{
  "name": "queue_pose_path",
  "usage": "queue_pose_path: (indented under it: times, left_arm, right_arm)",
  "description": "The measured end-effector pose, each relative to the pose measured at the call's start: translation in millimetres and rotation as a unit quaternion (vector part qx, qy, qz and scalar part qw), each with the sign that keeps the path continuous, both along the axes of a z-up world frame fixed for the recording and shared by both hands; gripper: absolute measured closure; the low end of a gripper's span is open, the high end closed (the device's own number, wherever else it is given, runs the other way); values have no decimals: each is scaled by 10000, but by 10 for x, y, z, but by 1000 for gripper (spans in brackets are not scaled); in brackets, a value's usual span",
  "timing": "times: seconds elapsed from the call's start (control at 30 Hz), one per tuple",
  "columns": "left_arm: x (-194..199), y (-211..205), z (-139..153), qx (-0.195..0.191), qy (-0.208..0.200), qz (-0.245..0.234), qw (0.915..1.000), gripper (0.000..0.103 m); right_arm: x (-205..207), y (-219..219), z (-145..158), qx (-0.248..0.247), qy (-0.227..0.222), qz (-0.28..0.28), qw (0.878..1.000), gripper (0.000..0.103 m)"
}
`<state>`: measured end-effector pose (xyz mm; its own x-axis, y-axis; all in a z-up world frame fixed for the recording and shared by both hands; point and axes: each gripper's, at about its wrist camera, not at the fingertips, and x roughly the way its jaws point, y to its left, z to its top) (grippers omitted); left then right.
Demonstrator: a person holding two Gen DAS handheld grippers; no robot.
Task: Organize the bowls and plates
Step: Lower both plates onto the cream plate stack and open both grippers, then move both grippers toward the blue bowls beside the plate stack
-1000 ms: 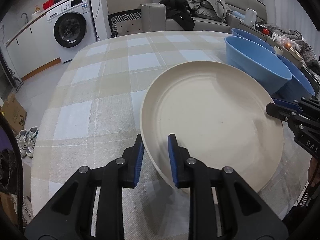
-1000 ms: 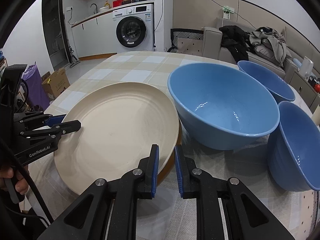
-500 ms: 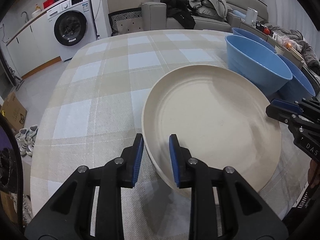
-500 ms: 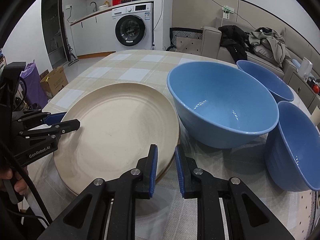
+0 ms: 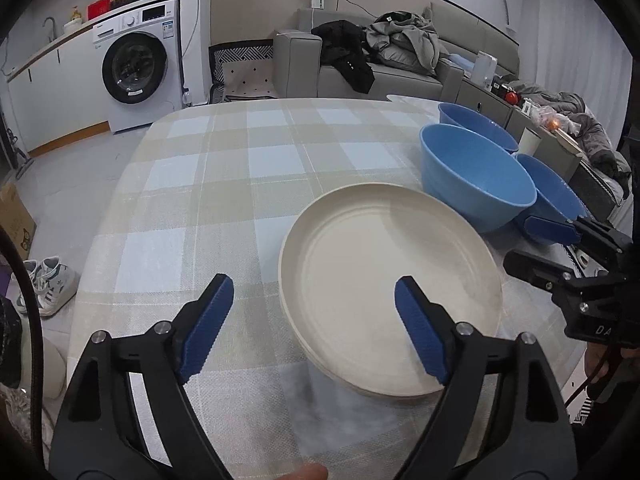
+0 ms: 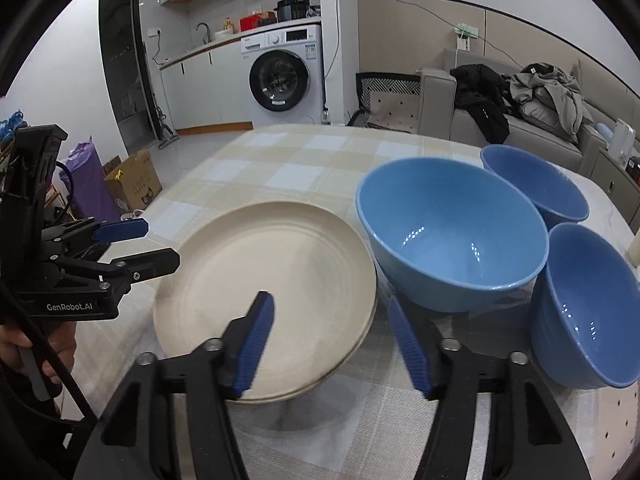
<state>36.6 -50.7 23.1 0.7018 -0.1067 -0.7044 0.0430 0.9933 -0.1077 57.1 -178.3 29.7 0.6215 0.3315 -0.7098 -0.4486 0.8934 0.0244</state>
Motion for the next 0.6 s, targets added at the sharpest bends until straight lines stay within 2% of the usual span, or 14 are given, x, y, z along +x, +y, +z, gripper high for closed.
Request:
queue_pose_path:
  times: [0.03, 0.07, 0.13, 0.23, 0.33, 0.5, 0.6]
  left_arm:
    - [-19, -1, 37, -32, -9, -25, 10000, 17]
    - [-34, -5, 68, -81, -30, -55, 9999, 16]
    - [-70, -10, 142, -162, -52, -61, 9998, 3]
    - [-161, -48, 287, -183, -263, -86, 9994, 1]
    - [-235, -95, 435, -140, -425, -163, 9989, 1]
    - [-248, -176, 665, -182, -575, -195, 9980, 1]
    - [-190, -244, 782, -168, -610, -231, 9977, 1]
  right_arm:
    - [-25, -9, 53, 38, -62, 17, 10000, 26]
    - [-45, -17, 96, 75, -122, 14, 9999, 22]
    - [-81, -45, 186, 121, -241, -30, 9996, 13]
    - [-86, -102, 283, 197, -270, -145, 9993, 6]
    - [-107, -182, 389, 304, -321, -230, 9988, 4]
    - [-148, -460, 633, 939, -375, -369, 9942, 2]
    - [-183, -644, 817, 1084, -518, -521, 9914, 2]
